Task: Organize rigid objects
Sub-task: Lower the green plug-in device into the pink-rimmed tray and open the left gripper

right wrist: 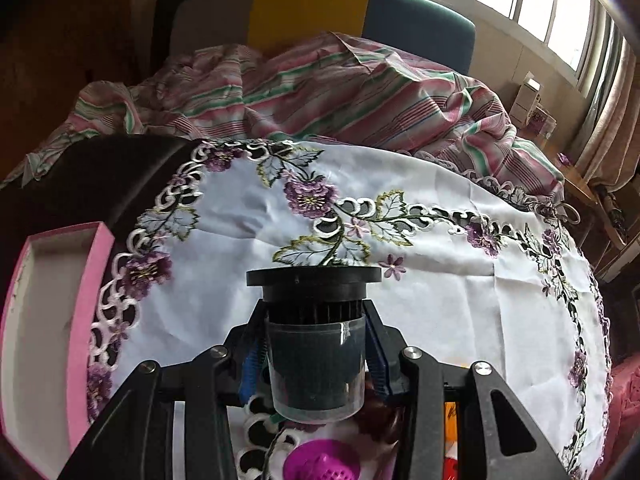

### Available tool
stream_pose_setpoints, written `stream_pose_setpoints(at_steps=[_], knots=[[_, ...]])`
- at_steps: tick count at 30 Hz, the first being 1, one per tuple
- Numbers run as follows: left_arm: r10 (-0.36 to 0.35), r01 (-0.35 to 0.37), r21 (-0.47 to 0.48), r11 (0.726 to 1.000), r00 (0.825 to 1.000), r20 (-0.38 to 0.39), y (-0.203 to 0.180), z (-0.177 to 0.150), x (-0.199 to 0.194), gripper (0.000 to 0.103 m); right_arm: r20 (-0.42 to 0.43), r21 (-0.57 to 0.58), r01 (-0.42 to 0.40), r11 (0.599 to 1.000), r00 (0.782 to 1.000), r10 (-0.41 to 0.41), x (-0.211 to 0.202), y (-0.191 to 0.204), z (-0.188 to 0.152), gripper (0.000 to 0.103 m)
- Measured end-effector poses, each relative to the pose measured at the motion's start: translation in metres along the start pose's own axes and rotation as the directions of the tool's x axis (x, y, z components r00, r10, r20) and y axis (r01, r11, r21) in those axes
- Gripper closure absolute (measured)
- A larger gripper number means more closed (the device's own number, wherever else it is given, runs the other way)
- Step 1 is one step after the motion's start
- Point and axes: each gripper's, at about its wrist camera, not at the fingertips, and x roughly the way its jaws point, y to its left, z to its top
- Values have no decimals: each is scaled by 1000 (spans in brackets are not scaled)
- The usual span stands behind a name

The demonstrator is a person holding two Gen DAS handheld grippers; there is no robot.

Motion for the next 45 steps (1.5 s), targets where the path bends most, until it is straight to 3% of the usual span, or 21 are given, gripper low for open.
stream_pose_setpoints(at_steps=[5, 10, 19, 26, 30, 33, 35, 45], knots=[[-5, 5, 15, 1000, 999, -37, -10, 7, 22, 50, -40, -61, -109, 992, 993, 107, -10, 33, -41, 60], [-23, 22, -10, 1000, 995, -97, -10, 22, 52, 50, -88, -99, -162, 982, 984, 153, 3, 52, -68, 60], [29, -31, -22, 999, 994, -107, -9, 43, 89, 50, -93, -105, -171, 980, 983, 162, 9, 49, -71, 60], [94, -97, -10, 995, 985, -144, -12, 39, 111, 50, -98, -118, -168, 979, 983, 156, 13, 51, -70, 60], [113, -113, 3, 994, 985, -129, -14, 34, 111, 49, -108, -129, -166, 978, 982, 153, 15, 54, -72, 60], [134, -135, -3, 991, 985, -106, -13, 31, 105, 40, -107, -128, -165, 978, 983, 151, 16, 54, -72, 60], [138, -138, 8, 990, 987, -86, -14, 30, 99, 40, -107, -128, -163, 978, 983, 150, 16, 54, -73, 60], [110, -111, 12, 994, 993, 49, -25, 21, 31, 40, -122, -143, -155, 978, 983, 138, 20, 58, -76, 60]])
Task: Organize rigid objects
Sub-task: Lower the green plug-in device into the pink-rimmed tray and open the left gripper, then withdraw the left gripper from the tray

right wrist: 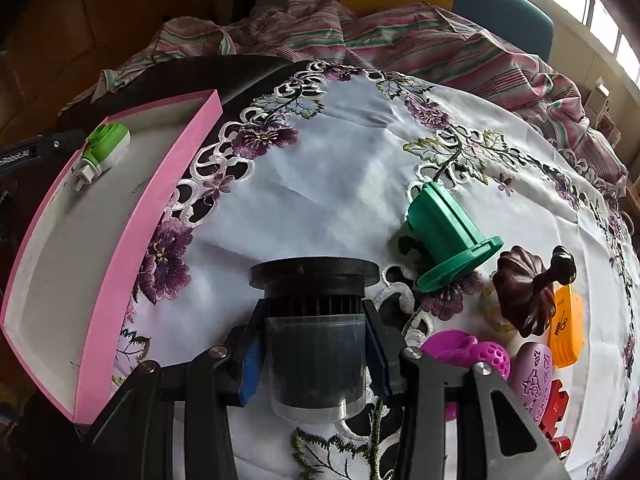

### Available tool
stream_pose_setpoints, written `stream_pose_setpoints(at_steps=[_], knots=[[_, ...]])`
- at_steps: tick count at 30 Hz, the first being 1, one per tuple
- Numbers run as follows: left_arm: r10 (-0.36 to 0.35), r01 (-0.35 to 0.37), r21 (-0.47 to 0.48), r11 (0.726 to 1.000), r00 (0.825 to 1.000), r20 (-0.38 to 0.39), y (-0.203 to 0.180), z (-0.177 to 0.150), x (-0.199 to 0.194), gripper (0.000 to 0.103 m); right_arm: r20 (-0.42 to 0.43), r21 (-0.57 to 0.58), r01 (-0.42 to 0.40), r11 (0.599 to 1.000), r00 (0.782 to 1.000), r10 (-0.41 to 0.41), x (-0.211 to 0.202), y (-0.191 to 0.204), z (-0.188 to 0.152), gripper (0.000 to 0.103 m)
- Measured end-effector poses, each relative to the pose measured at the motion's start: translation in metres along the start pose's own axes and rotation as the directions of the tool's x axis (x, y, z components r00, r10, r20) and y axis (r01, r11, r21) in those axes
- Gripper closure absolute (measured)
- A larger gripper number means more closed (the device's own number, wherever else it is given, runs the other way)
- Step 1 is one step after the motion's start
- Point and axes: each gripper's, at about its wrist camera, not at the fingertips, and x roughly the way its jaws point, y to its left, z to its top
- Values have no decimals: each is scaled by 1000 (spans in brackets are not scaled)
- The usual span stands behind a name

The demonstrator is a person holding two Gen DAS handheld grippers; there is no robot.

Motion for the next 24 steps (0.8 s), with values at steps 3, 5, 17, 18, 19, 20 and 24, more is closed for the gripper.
stream_pose_setpoints(at_steps=[3, 5, 17, 18, 19, 20, 24], knots=[[-10, 10, -1, 1000, 999, 39, -3, -4, -24, 40, 1, -4, 3, 1000, 1000, -3, 0, 1, 0, 60], [-20, 20, -4, 1000, 998, 62, -4, -7, -40, 40, 1, -1, 2, 1000, 1000, -2, 0, 1, 0, 60], [-24, 25, -8, 1000, 994, 106, 0, -33, -93, 40, 5, -2, 16, 1000, 1000, -16, 1, 0, -1, 60], [-23, 24, -12, 1000, 994, 103, 2, -36, -95, 40, 6, -2, 18, 1000, 1000, -18, 1, 0, -1, 60], [-24, 26, -15, 1000, 995, 101, 4, -39, -97, 40, 6, -1, 21, 1000, 1000, -21, 1, 0, -1, 60], [-26, 28, -19, 999, 995, 99, 5, -41, -98, 40, 6, 0, 23, 1000, 1000, -23, 1, 0, -1, 60], [-23, 26, -37, 999, 995, 94, 15, -50, -102, 40, -2, 10, 30, 1000, 1000, -30, 1, 0, 0, 60]])
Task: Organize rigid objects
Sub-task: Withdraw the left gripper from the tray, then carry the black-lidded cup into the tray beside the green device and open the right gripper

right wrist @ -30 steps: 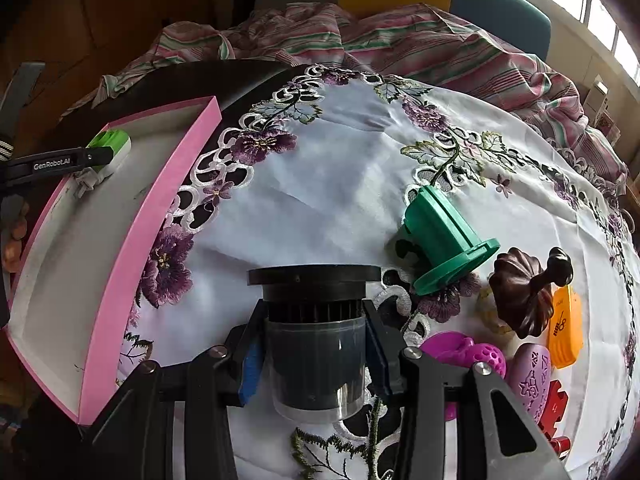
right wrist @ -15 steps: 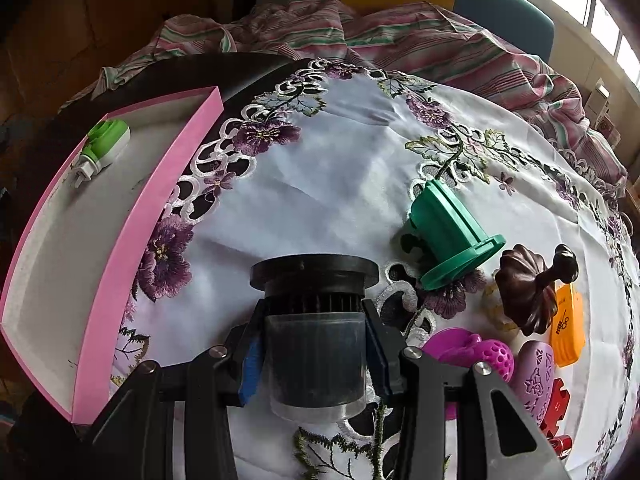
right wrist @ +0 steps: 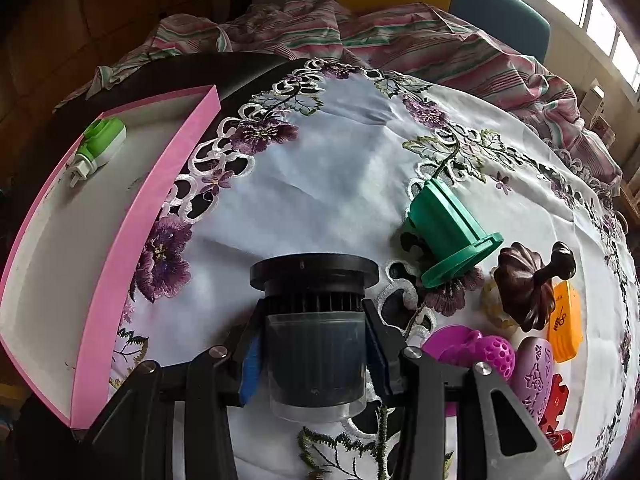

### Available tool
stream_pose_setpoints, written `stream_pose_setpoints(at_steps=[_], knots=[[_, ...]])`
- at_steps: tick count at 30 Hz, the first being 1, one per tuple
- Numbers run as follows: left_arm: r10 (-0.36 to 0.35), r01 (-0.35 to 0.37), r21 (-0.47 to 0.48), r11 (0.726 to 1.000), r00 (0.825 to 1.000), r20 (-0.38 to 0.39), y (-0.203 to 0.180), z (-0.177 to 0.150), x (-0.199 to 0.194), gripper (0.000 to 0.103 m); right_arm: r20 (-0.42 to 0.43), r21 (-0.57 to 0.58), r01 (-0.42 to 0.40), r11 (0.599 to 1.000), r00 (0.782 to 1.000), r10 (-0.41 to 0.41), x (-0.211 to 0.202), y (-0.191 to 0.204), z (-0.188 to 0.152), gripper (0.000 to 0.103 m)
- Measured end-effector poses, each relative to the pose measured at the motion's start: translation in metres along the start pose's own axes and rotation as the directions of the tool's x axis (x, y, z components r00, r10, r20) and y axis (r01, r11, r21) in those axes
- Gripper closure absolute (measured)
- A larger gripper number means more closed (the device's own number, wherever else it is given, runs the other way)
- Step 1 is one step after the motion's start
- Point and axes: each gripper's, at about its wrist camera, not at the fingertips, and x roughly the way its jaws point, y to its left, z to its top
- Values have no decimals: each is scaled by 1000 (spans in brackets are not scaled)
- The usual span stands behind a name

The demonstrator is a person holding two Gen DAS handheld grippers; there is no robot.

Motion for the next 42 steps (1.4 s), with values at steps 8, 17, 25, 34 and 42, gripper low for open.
stream_pose_setpoints(at_steps=[8, 17, 25, 34, 42], knots=[[4, -4, -29, 1000, 1000, -3, 17, -13, -7, 40, -1, 15, 45, 999, 999, -45, 0, 6, -1, 60], [34, -36, -67, 997, 999, -27, 38, -27, -8, 40, 3, 35, 85, 996, 996, -85, 0, 12, -2, 59], [65, -69, -90, 994, 997, -47, 58, -38, -5, 40, -6, 64, 81, 995, 997, -81, -2, 16, -1, 60], [80, -89, -127, 988, 994, -68, 75, -46, -1, 40, 10, 102, 81, 991, 997, -83, -12, 20, 2, 60], [102, -115, -164, 980, 991, -87, 93, -53, 5, 41, 144, 43, -64, 997, 988, 57, -63, 68, 34, 60]])
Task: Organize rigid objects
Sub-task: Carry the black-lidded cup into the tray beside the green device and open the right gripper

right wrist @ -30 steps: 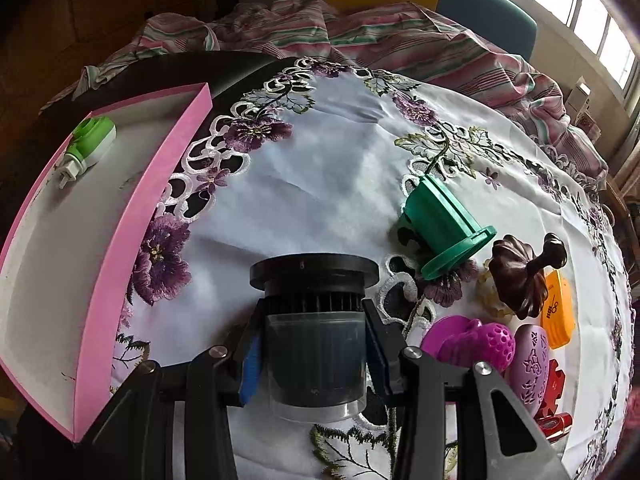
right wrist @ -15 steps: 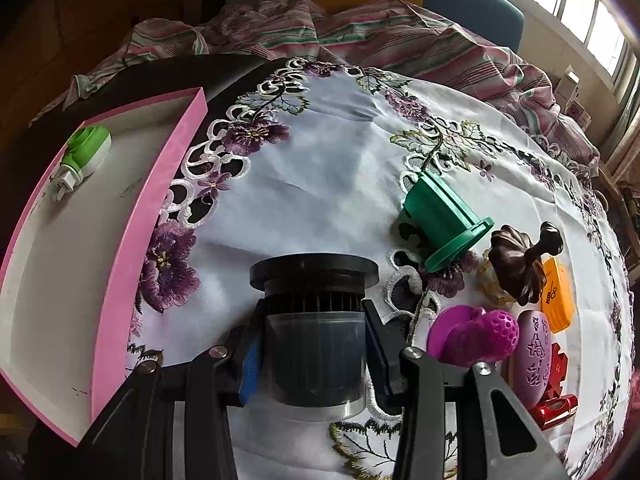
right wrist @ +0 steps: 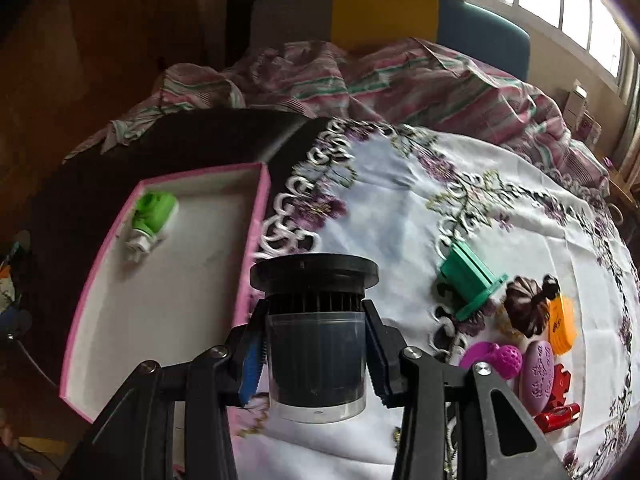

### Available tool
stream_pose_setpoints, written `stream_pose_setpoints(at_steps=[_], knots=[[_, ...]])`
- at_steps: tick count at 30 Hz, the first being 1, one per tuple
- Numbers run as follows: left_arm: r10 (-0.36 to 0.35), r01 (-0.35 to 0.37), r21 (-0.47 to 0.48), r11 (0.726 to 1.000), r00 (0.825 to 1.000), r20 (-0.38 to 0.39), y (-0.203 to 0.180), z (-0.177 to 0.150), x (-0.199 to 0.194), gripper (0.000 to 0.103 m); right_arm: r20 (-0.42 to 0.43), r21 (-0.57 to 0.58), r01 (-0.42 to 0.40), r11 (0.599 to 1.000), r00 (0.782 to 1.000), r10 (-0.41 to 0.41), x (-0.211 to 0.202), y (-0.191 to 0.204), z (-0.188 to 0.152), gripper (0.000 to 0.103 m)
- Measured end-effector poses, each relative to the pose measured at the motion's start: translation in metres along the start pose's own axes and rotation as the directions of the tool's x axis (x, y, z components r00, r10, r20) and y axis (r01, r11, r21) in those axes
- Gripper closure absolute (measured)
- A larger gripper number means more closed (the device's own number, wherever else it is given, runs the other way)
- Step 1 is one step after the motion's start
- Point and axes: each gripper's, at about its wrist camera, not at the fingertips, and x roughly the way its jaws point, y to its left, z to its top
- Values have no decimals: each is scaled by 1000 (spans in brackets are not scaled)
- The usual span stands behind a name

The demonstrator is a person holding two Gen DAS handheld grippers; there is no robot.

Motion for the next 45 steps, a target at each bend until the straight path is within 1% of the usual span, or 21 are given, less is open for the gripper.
stream_pose_setpoints(at_steps=[4, 6, 9, 12, 17, 19, 24, 27, 34, 39, 45], knots=[[12, -12, -16, 1000, 1000, 0, 8, -1, 1, 41, -16, -50, -91, 995, 996, 90, 9, 44, 12, 60], [19, -19, -24, 1000, 1000, 0, 13, -2, 1, 41, -32, -67, -109, 992, 994, 107, 18, 67, 16, 60], [28, -28, -35, 999, 1000, -6, 18, -3, 3, 41, -70, -41, -133, 990, 989, 130, 38, 91, 22, 60], [38, -39, -42, 998, 999, -14, 23, -5, 6, 41, -102, -15, -141, 990, 985, 138, 58, 112, 26, 60], [48, -50, -56, 997, 998, -35, 31, -7, 13, 42, -155, -29, -146, 989, 978, 140, 84, 144, 23, 60], [52, -54, -59, 997, 998, -42, 32, -8, 16, 42, -163, -43, -123, 991, 980, 115, 91, 152, 20, 59], [55, -58, -58, 997, 997, -54, 33, -10, 20, 42, -180, -82, -103, 991, 980, 87, 97, 162, 10, 60], [56, -59, -62, 996, 997, -52, 33, -11, 20, 42, -164, -97, -96, 991, 983, 79, 91, 162, 4, 59], [73, -76, -66, 995, 996, -44, 36, -12, 16, 42, -68, -124, -30, 992, 997, 22, 69, 164, 2, 49], [83, -85, -59, 995, 996, -42, 36, -14, 13, 42, 0, -143, 13, 990, 1000, -13, 49, 165, 0, 48], [89, -90, -48, 995, 996, -33, 34, -15, 9, 42, 69, -160, 50, 986, 997, -39, 31, 165, 3, 47]])
